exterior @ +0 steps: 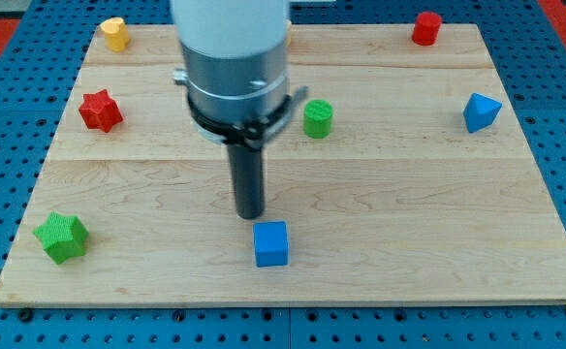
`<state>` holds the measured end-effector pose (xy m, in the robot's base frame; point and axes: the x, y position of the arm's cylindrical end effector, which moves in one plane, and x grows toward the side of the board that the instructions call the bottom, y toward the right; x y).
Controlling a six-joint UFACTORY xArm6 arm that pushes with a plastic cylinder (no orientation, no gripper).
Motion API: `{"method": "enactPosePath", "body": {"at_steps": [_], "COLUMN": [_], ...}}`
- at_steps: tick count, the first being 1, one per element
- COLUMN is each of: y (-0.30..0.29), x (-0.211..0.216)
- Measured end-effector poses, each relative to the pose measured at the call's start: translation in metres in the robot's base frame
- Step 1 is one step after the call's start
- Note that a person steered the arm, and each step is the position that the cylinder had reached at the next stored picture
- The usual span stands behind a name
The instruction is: Push the green circle to the bottom right side of the board
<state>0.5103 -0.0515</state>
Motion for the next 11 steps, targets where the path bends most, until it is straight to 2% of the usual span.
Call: {"method": "enactPosePath", "body": {"at_steps": [1, 2, 3, 5, 8, 10, 11], "y": [-0.029, -0.027, 0.014, 0.113, 0.211, 0.150, 0.188], "x": [-0.063, -0.127, -0.146, -0.136, -0.054, -0.041, -0.026]}}
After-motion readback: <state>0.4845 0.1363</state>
